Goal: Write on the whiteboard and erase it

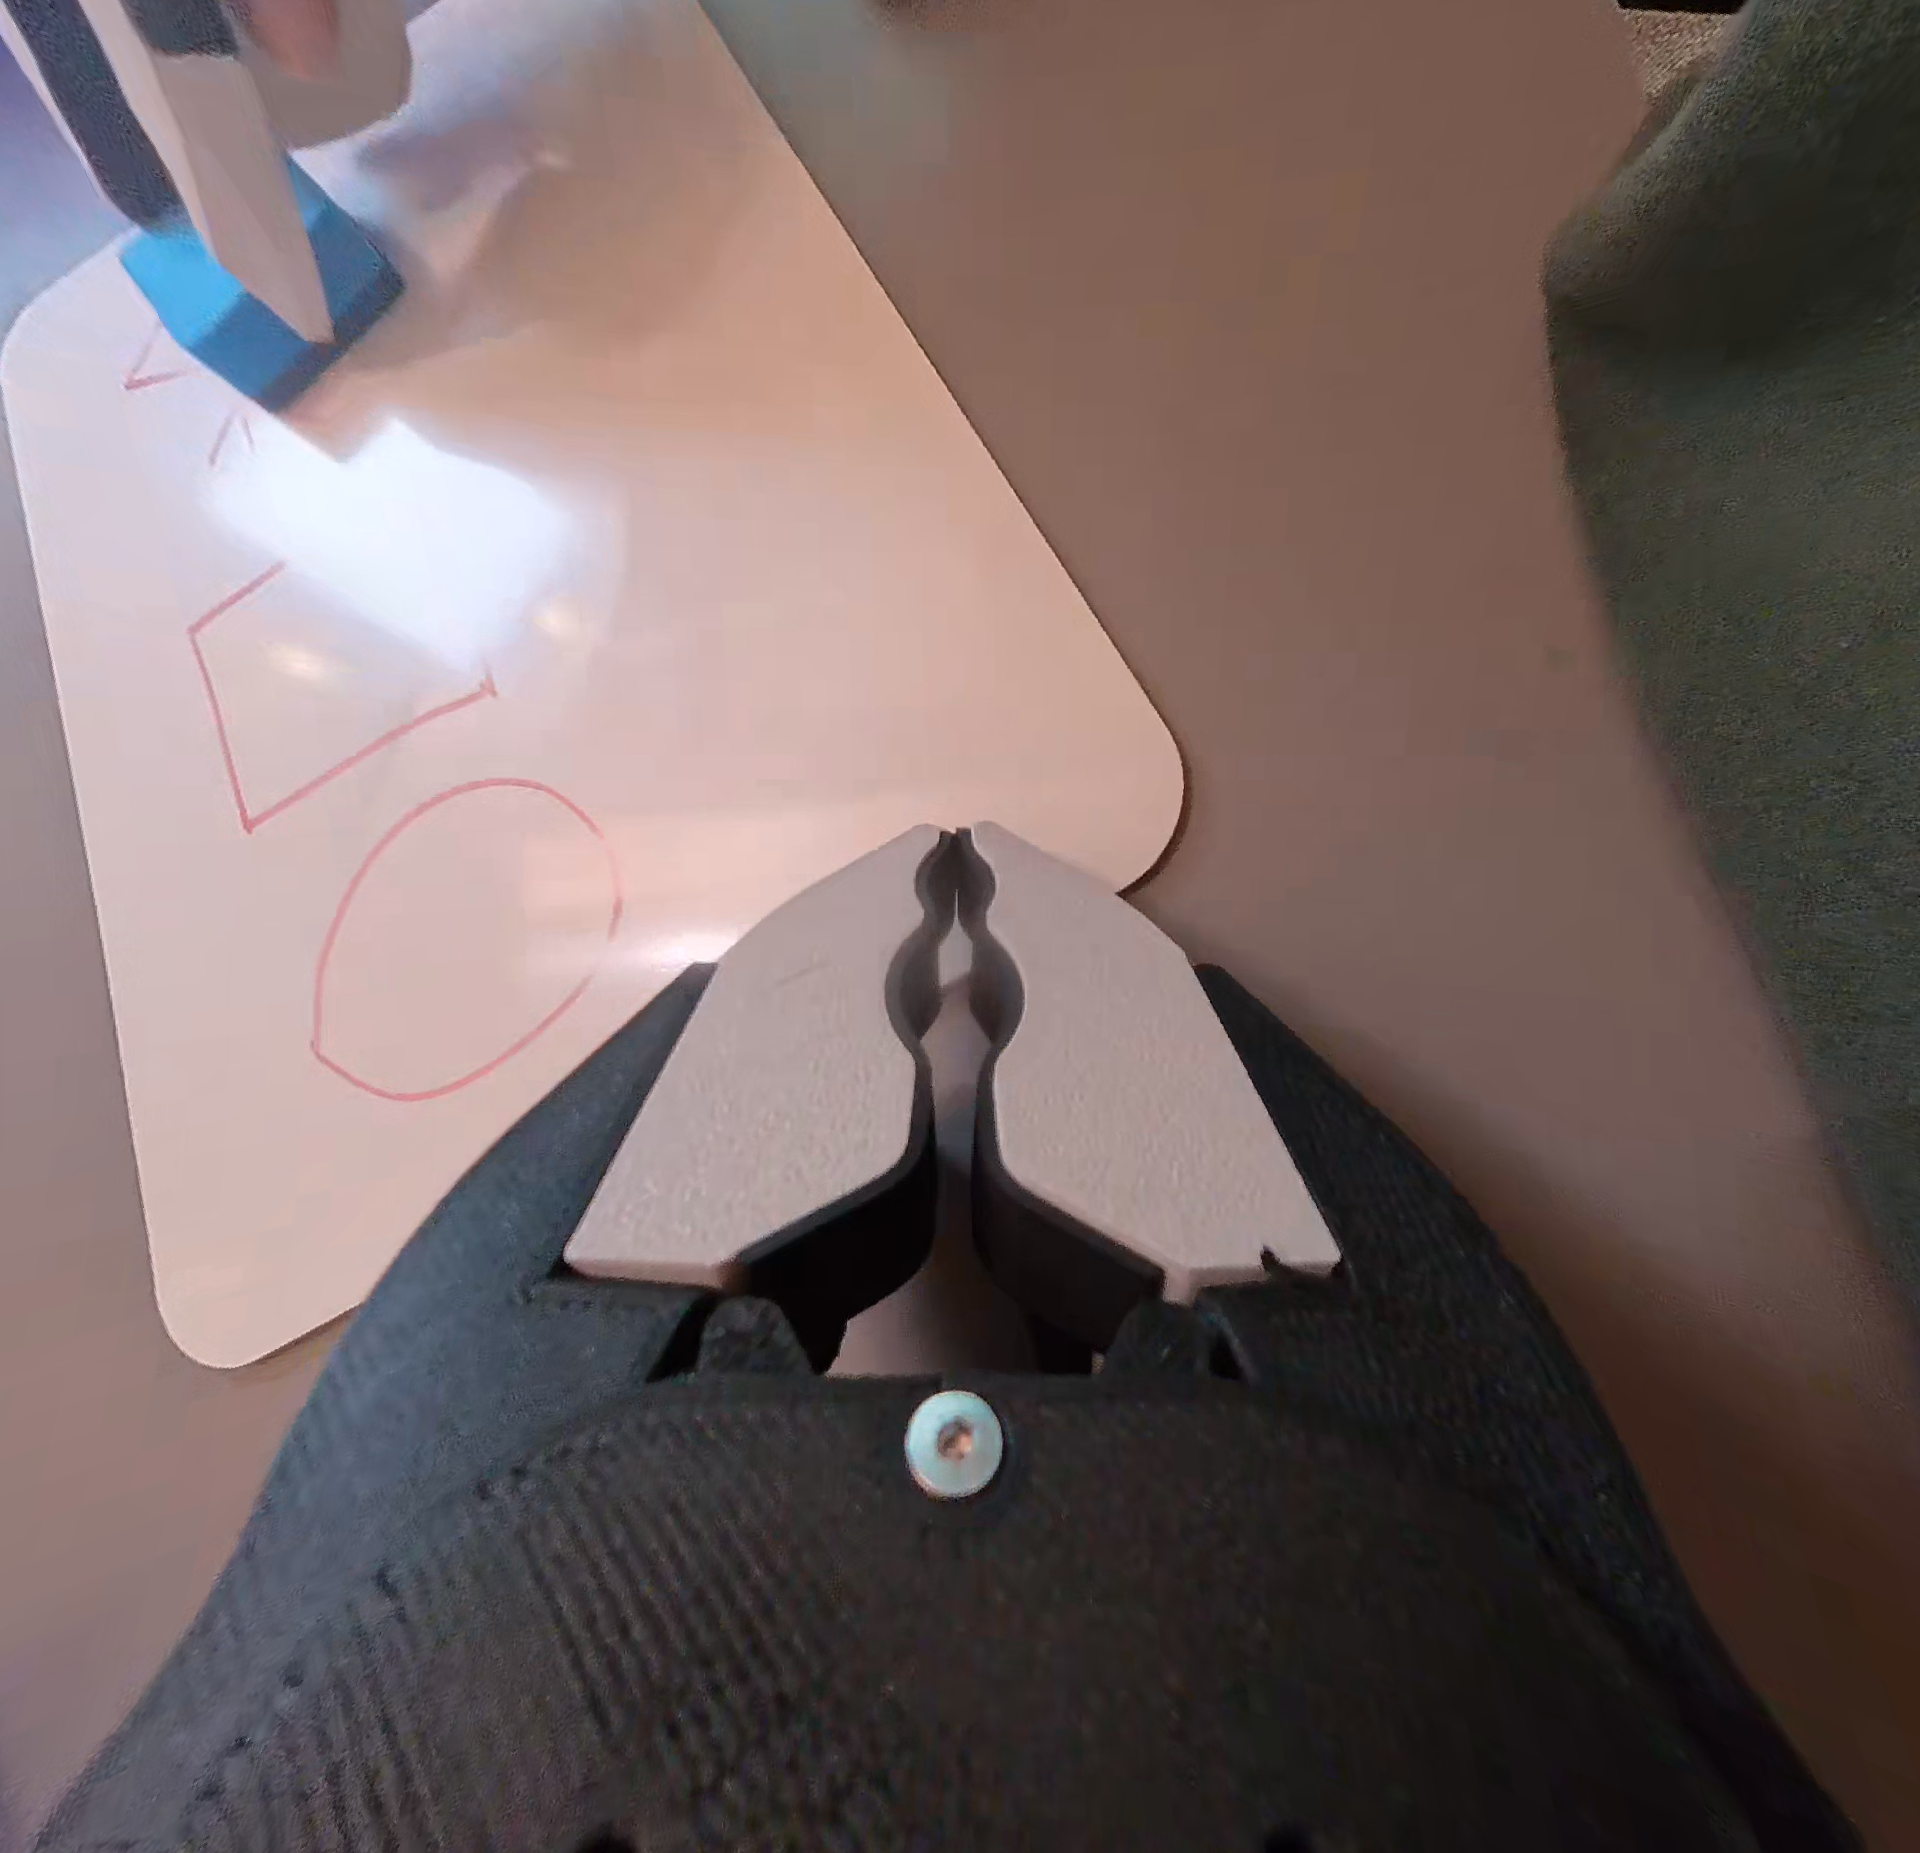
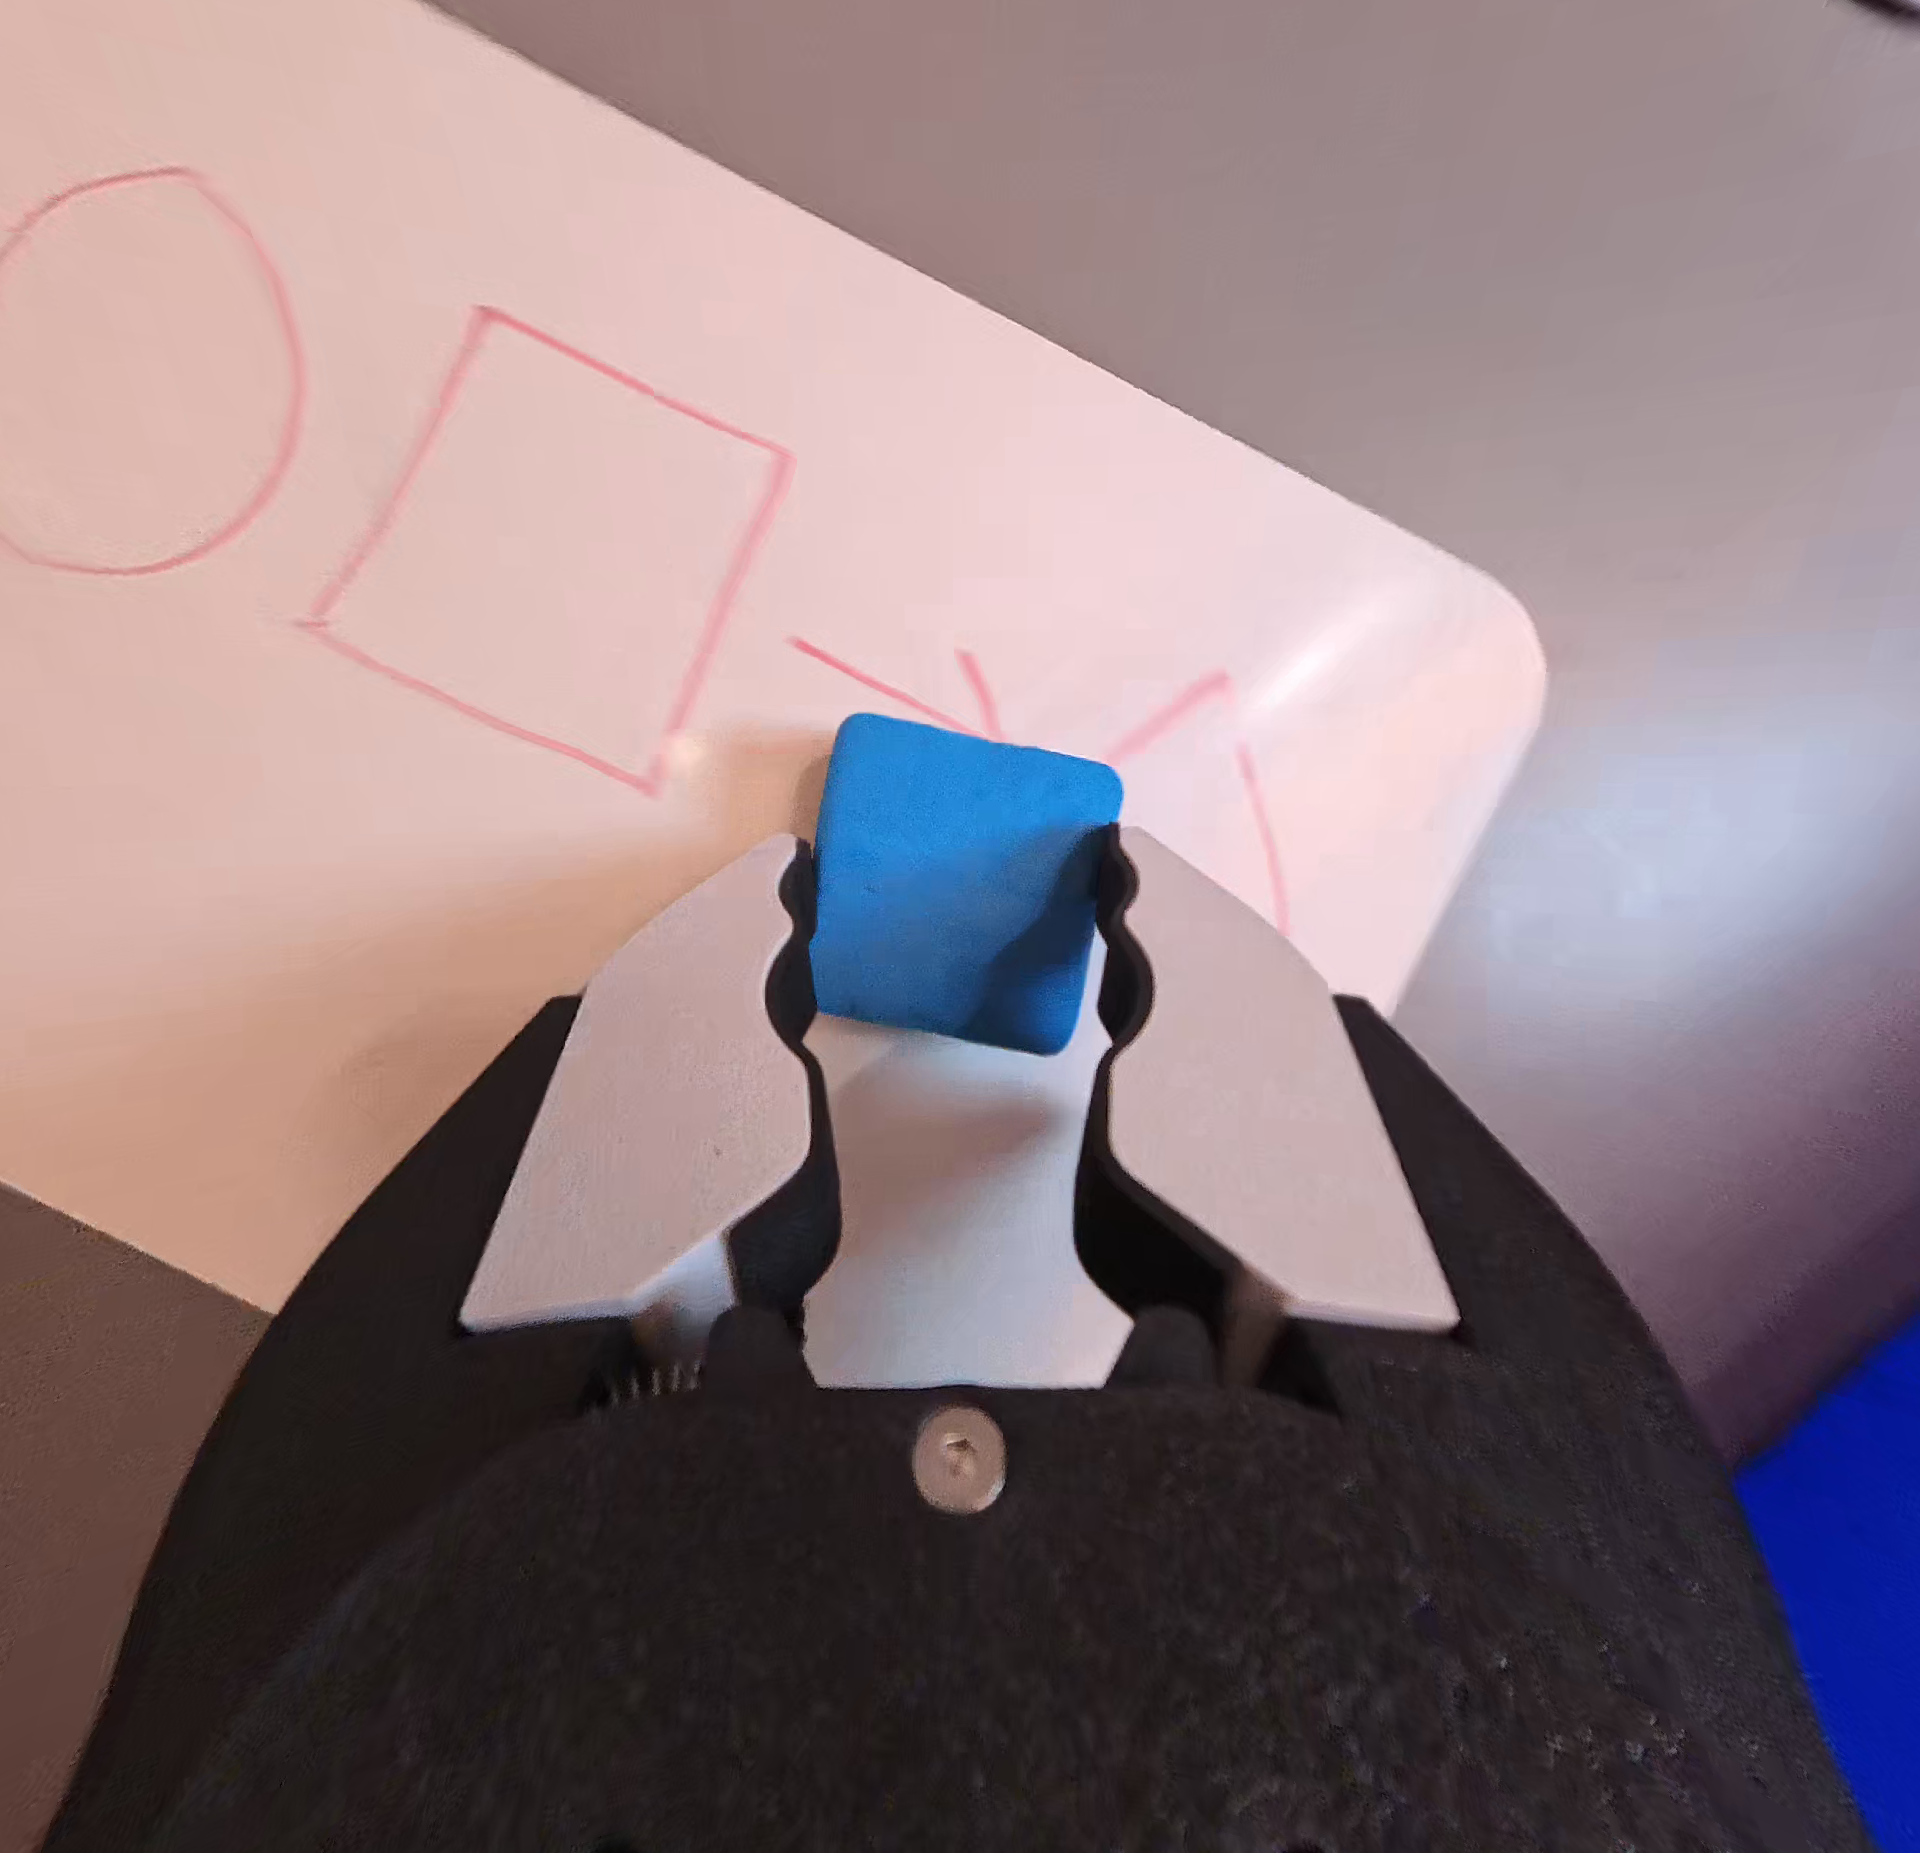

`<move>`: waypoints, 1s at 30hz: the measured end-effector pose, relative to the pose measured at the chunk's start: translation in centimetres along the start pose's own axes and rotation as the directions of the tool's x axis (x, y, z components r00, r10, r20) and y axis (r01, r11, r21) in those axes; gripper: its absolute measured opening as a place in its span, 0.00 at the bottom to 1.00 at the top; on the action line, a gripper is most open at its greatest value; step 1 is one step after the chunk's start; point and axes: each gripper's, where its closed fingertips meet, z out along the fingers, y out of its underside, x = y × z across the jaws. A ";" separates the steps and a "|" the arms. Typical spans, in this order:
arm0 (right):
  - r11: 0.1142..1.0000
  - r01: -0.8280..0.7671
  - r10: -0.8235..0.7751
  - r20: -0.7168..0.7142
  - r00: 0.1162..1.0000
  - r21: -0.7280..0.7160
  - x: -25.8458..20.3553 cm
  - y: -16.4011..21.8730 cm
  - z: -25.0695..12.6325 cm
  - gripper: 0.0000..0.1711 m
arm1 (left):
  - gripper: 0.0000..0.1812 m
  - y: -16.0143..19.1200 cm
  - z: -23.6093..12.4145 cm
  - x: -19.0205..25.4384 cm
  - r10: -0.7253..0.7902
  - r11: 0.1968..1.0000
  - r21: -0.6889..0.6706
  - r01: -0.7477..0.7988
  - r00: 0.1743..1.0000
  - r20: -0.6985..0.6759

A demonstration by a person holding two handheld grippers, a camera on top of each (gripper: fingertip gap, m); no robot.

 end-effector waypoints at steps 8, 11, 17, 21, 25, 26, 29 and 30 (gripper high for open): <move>0.995 -0.094 0.095 -0.040 0.995 0.025 4.1 0.5 -0.2 0.31 | 0.00 0.0 -0.1 0.2 -0.011 1.000 -0.013 0.011 1.000 0.002; 0.999 0.038 -0.038 0.020 0.999 0.033 -0.4 -1.0 0.7 0.31 | 0.00 0.0 -0.1 0.2 -0.027 1.000 -0.010 0.027 1.000 -0.011; 0.988 -0.138 0.142 -0.065 0.988 0.072 5.9 1.2 -0.6 0.30 | 0.00 0.0 -0.2 0.4 -0.023 1.000 -0.015 0.023 1.000 -0.003; 0.998 0.045 -0.044 -0.023 0.999 0.038 0.4 -0.9 0.5 0.31 | 0.00 -0.1 -0.2 0.5 -0.031 0.999 -0.014 0.031 0.999 -0.019; 0.983 -0.167 0.173 -0.087 0.981 0.074 8.2 -1.0 0.8 0.31 | 0.00 -0.2 -0.2 0.7 -0.027 1.000 -0.015 0.026 0.999 -0.021; 0.990 -0.131 0.136 -0.085 0.987 0.058 7.7 -0.9 0.8 0.30 | 0.00 -0.2 -0.2 0.7 -0.027 1.000 -0.014 0.027 0.999 -0.021; 0.997 0.065 -0.066 0.037 0.997 0.032 0.2 -2.7 1.7 0.30 | 0.00 -0.1 -0.2 0.7 -0.035 0.999 -0.012 0.034 0.999 -0.030; 0.993 0.117 -0.118 0.041 0.992 0.030 -1.0 -3.4 2.2 0.30 | 0.00 -0.1 -0.2 0.7 -0.038 0.999 -0.012 0.038 0.999 -0.036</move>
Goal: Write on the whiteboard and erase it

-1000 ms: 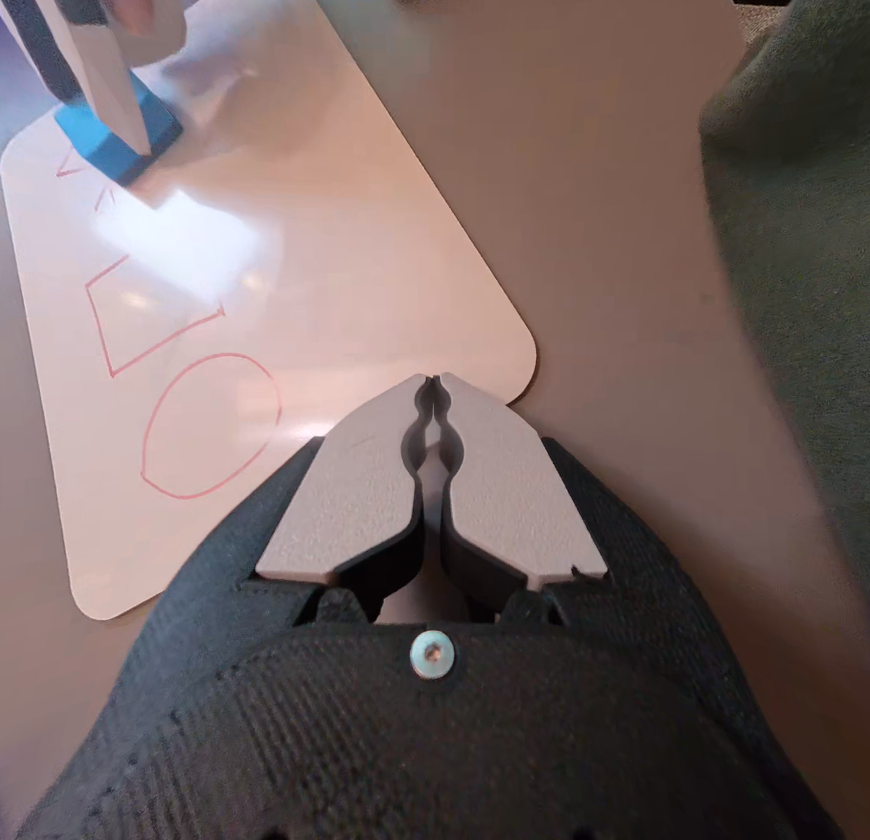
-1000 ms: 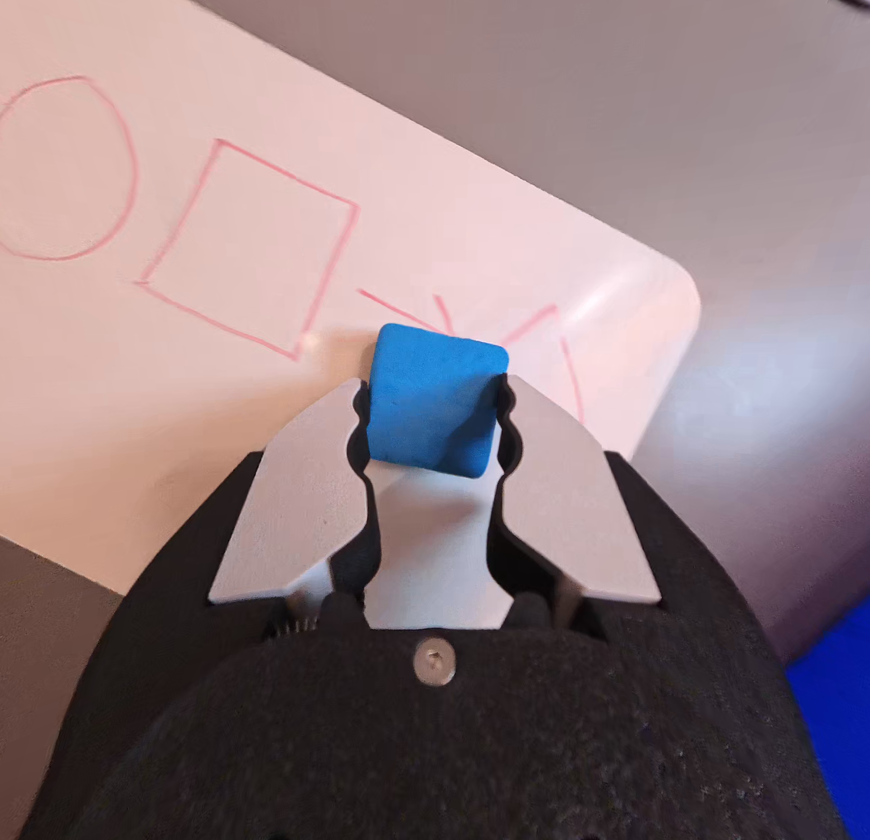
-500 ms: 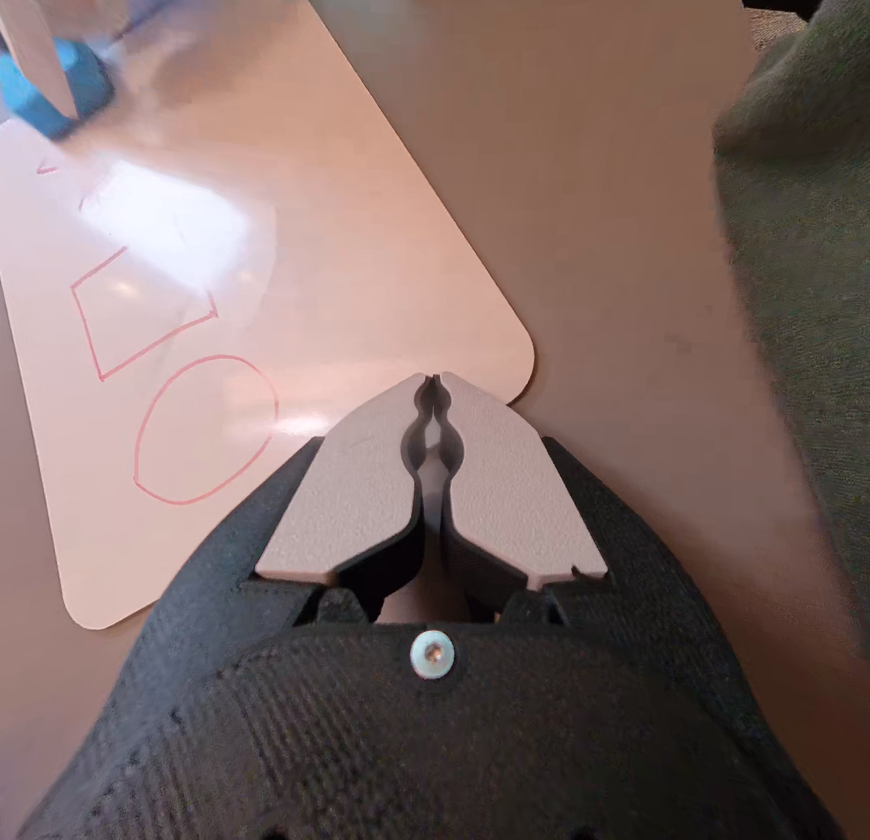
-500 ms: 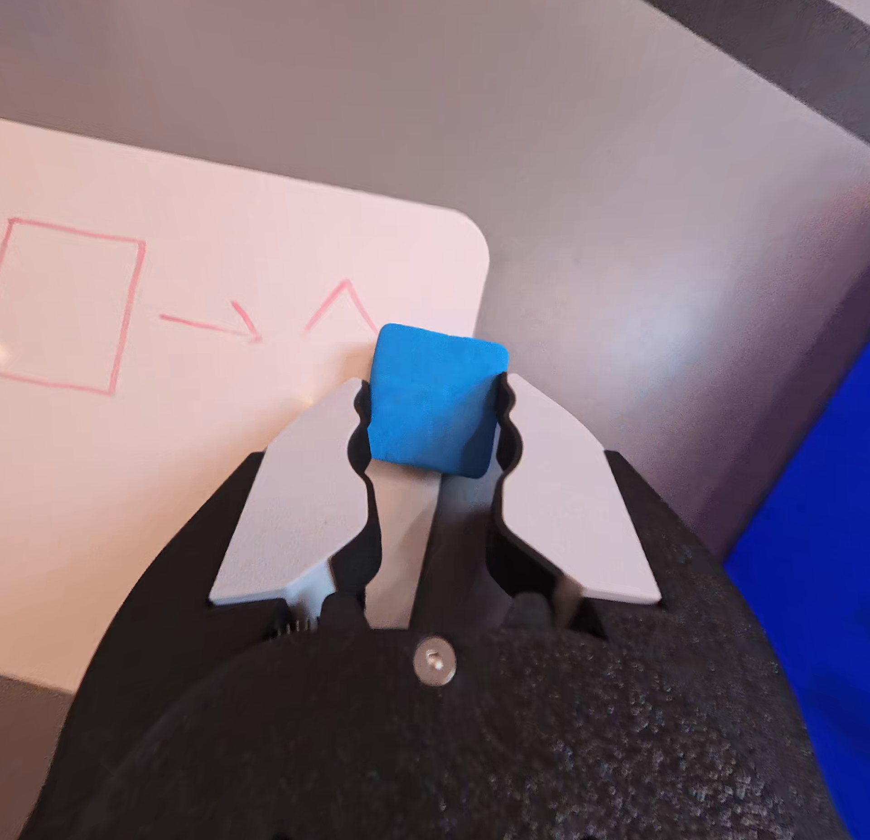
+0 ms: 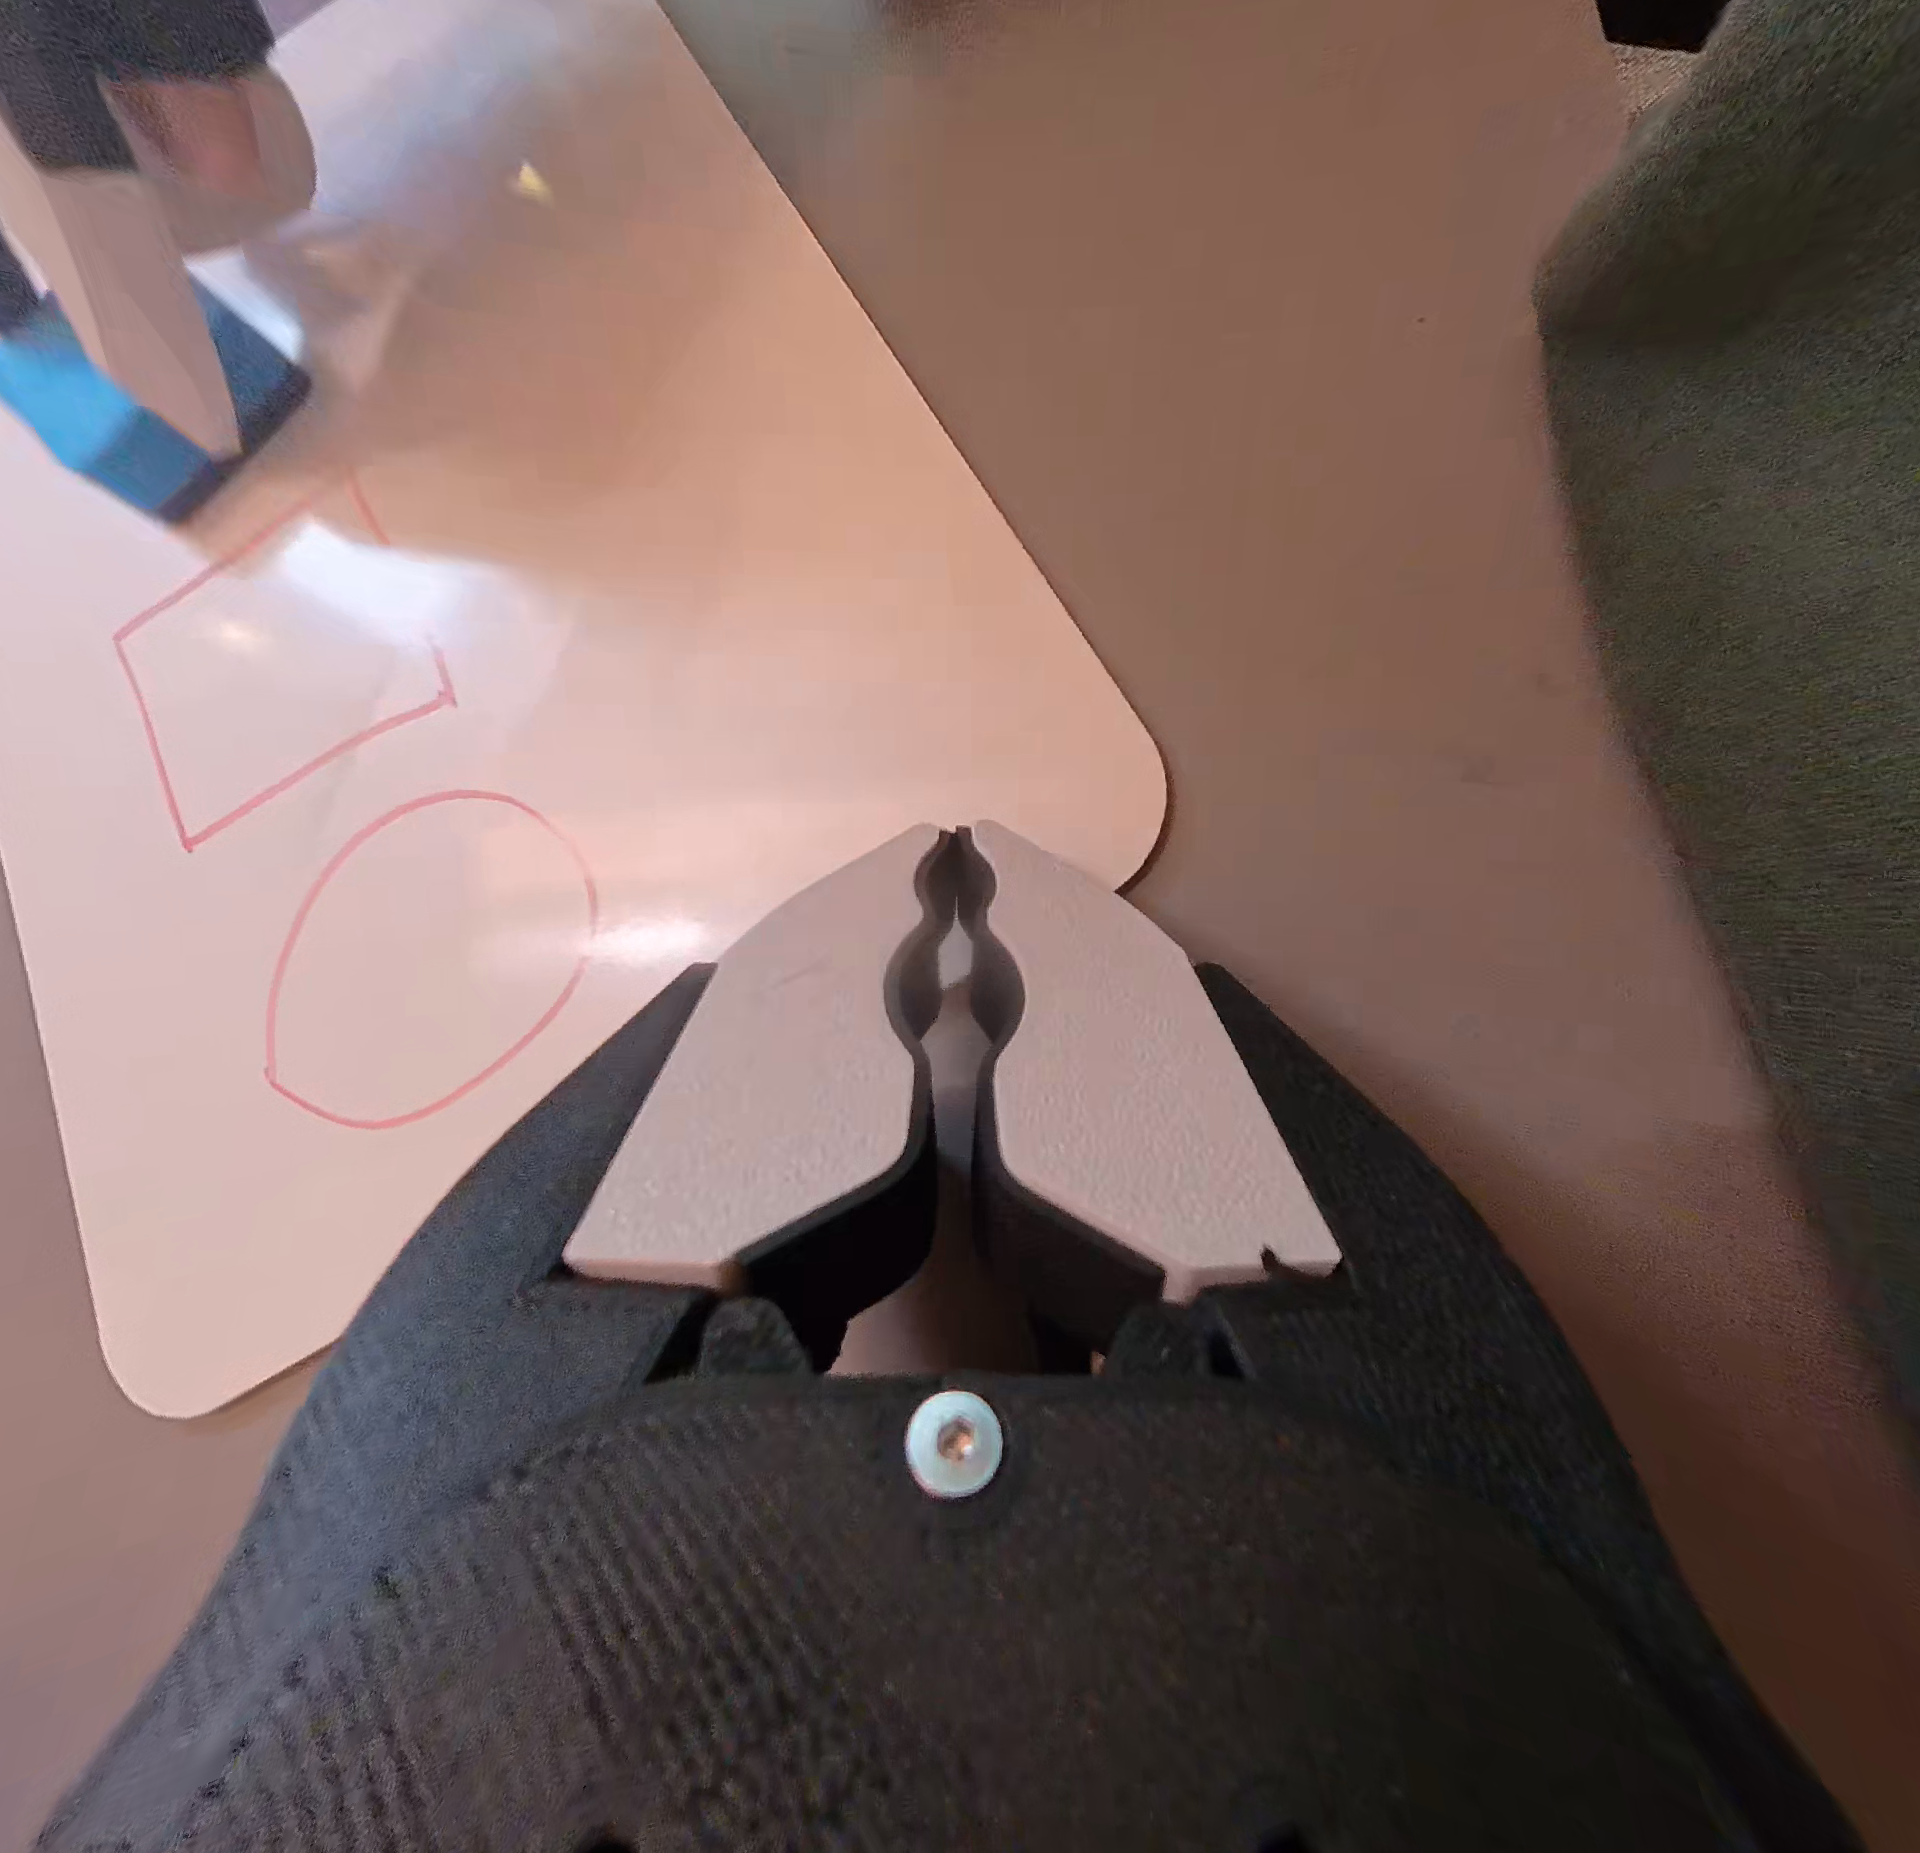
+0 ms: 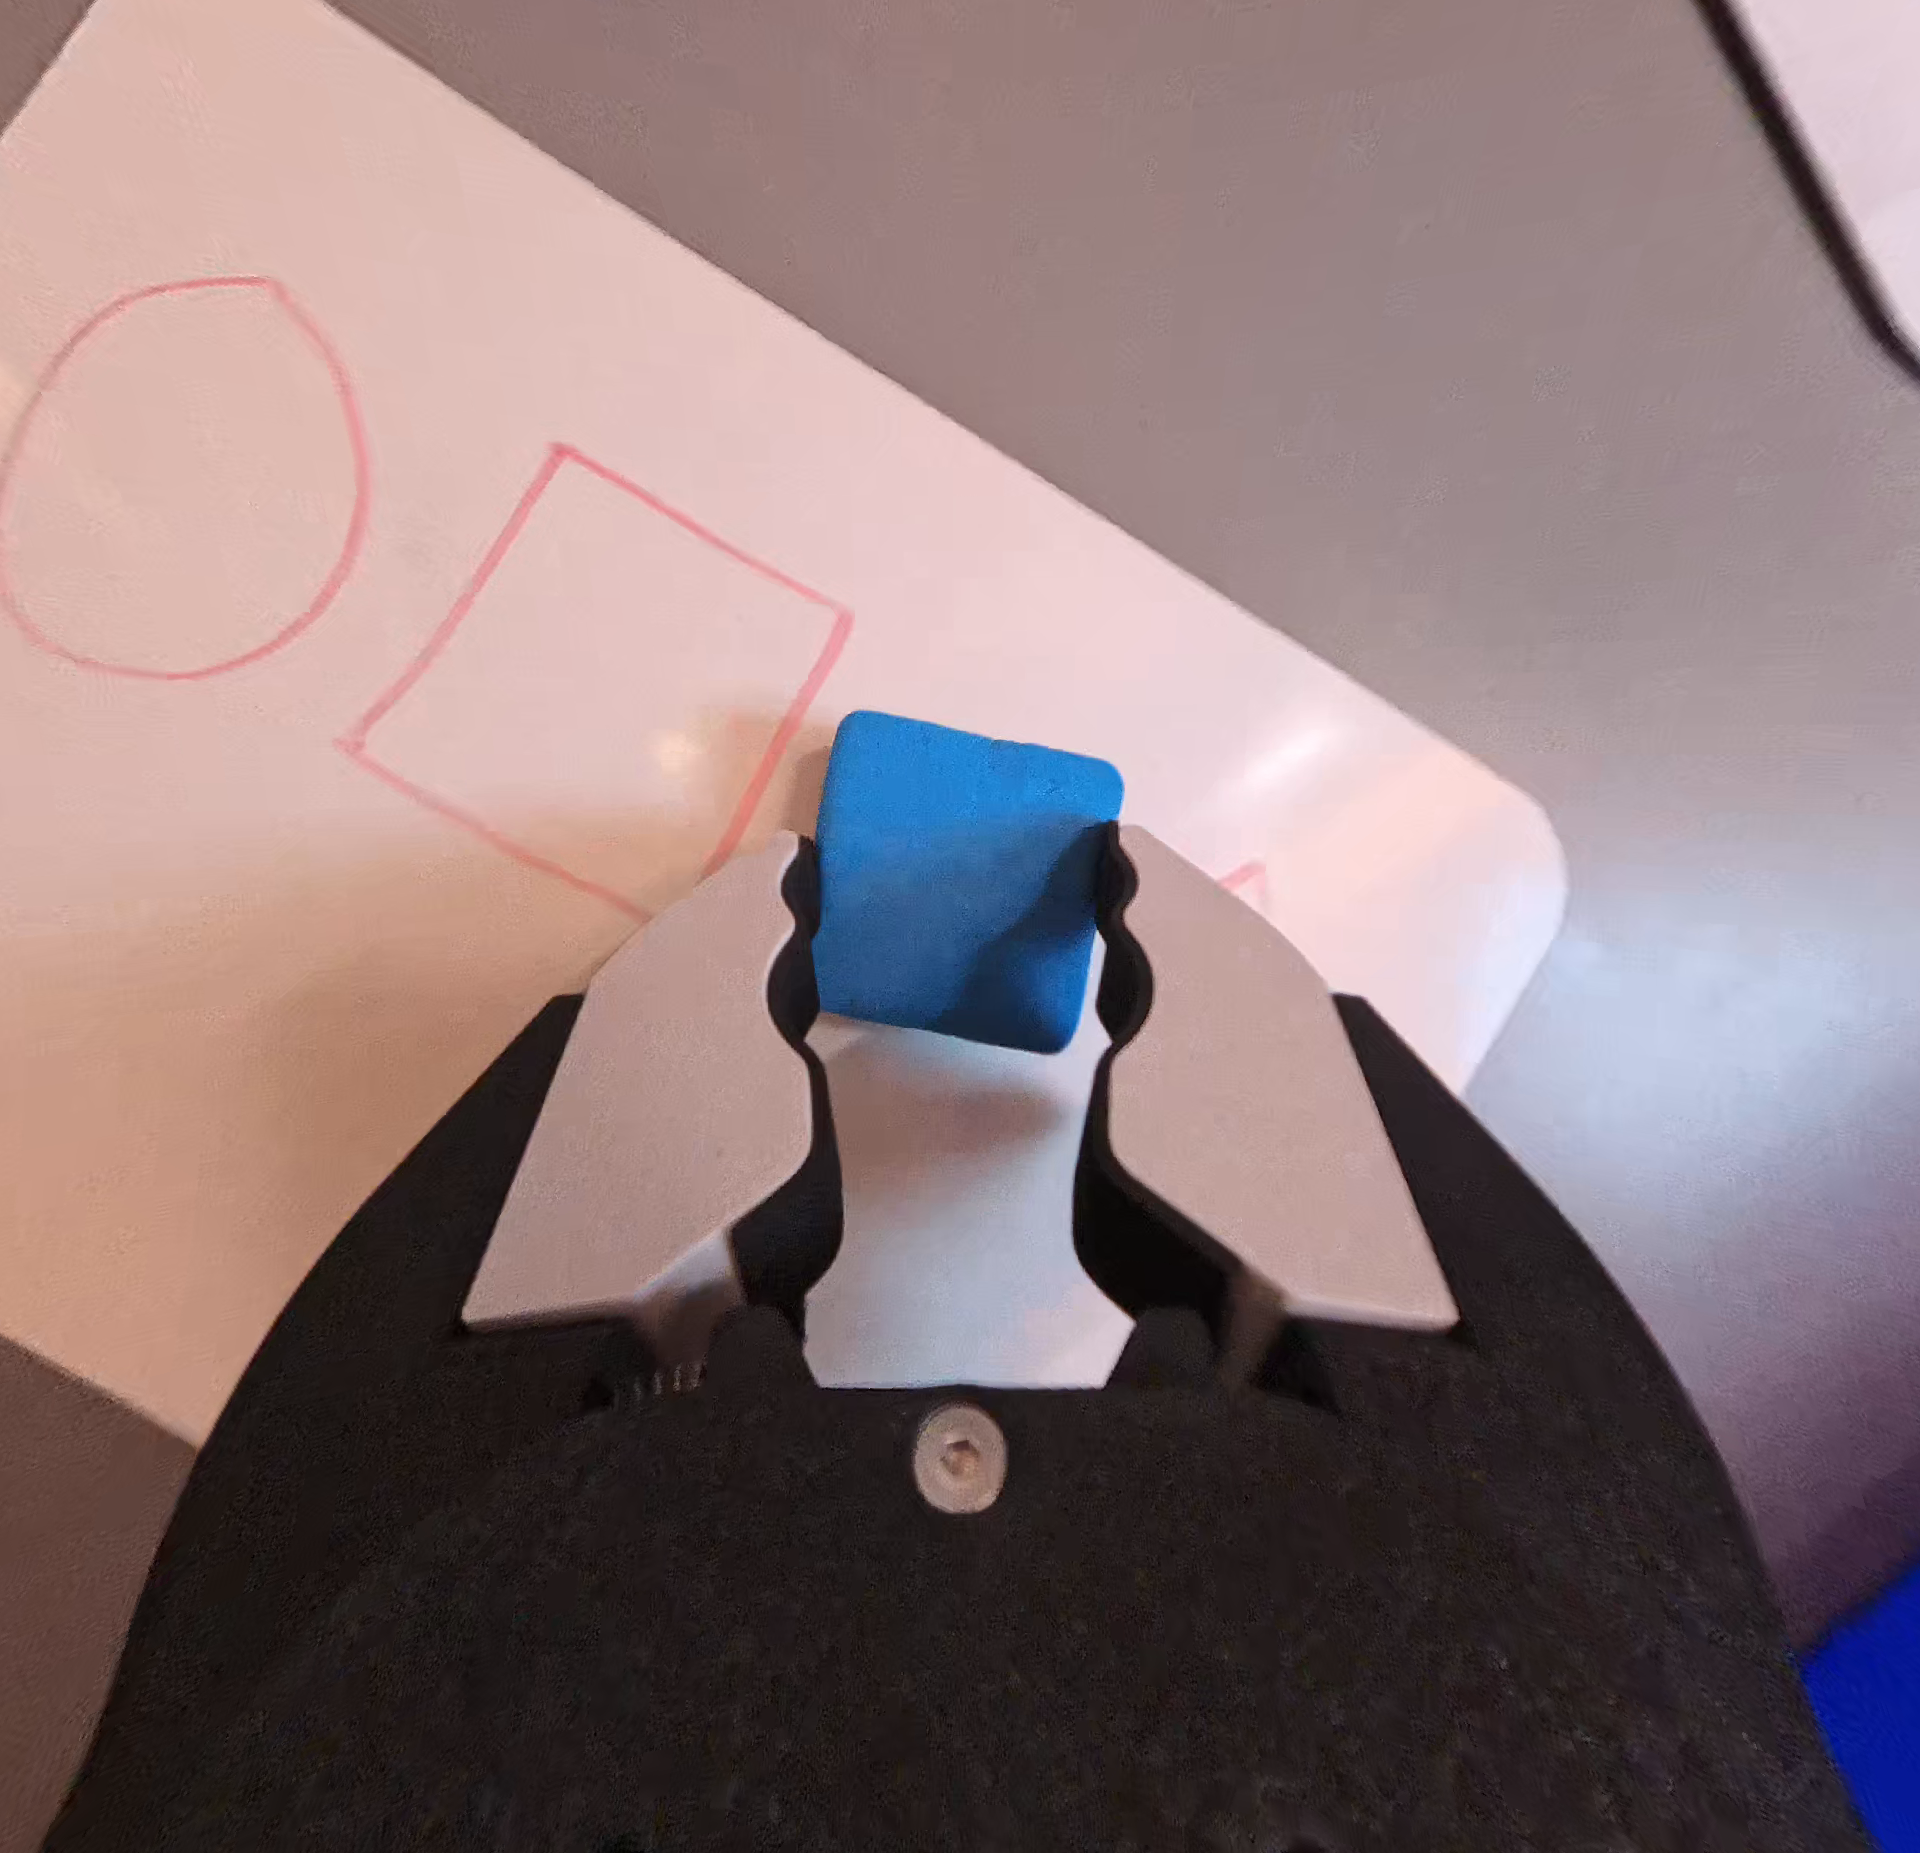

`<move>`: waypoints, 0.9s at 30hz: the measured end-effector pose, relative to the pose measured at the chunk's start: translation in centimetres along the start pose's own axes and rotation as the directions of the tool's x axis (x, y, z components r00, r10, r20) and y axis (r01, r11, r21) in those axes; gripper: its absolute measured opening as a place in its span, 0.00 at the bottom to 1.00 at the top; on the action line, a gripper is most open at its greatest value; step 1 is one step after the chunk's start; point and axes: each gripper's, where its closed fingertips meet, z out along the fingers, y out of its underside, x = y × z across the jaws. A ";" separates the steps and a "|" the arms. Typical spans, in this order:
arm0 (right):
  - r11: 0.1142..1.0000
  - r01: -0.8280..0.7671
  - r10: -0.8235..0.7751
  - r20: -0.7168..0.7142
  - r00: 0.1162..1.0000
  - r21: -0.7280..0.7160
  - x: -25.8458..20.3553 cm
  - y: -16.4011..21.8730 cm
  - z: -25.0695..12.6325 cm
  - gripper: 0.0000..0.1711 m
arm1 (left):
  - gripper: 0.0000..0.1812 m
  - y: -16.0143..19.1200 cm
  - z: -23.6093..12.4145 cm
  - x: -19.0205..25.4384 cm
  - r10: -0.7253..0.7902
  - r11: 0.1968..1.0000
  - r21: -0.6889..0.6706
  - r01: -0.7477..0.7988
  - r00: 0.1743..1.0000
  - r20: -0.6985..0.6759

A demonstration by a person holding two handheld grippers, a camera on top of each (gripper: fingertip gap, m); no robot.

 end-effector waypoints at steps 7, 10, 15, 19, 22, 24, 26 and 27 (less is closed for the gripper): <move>0.989 -0.141 0.143 -0.036 0.989 0.035 4.2 1.2 -0.4 0.30 | 0.00 0.1 -0.1 -0.1 -0.006 1.000 -0.014 0.007 1.000 0.011; 0.998 0.059 -0.061 0.057 0.997 0.029 -3.2 -1.2 0.8 0.30 | 0.00 0.1 0.0 -0.2 -0.011 1.000 -0.014 0.011 1.000 0.000; 0.978 -0.193 0.196 -0.033 0.980 0.078 6.3 0.2 0.5 0.30 | 0.00 0.1 -0.1 0.0 -0.002 1.000 -0.021 0.002 1.000 0.012; 0.999 0.014 -0.019 0.093 0.996 0.048 -3.1 -0.5 0.5 0.30 | 0.00 0.2 -0.1 -0.2 -0.013 1.000 -0.021 0.013 1.000 0.011; 0.978 0.205 -0.209 0.136 0.968 0.047 -9.3 -2.2 1.3 0.30 | 0.00 0.1 0.0 -0.3 -0.014 1.000 -0.021 0.014 1.000 0.008; 0.997 0.059 -0.063 0.083 0.995 0.055 -4.6 -2.6 1.9 0.30 | 0.00 0.1 0.1 -0.3 -0.009 1.000 -0.022 0.010 1.000 0.012; 0.996 -0.062 0.060 0.037 0.998 0.061 0.5 -1.6 1.5 0.30 | 0.00 0.2 0.0 -0.3 -0.002 1.000 -0.025 0.003 1.000 0.020; 0.998 -0.046 0.044 0.038 0.998 0.049 0.4 -0.9 1.1 0.30 | 0.00 0.2 0.0 -0.4 0.000 1.000 -0.027 0.001 1.000 0.024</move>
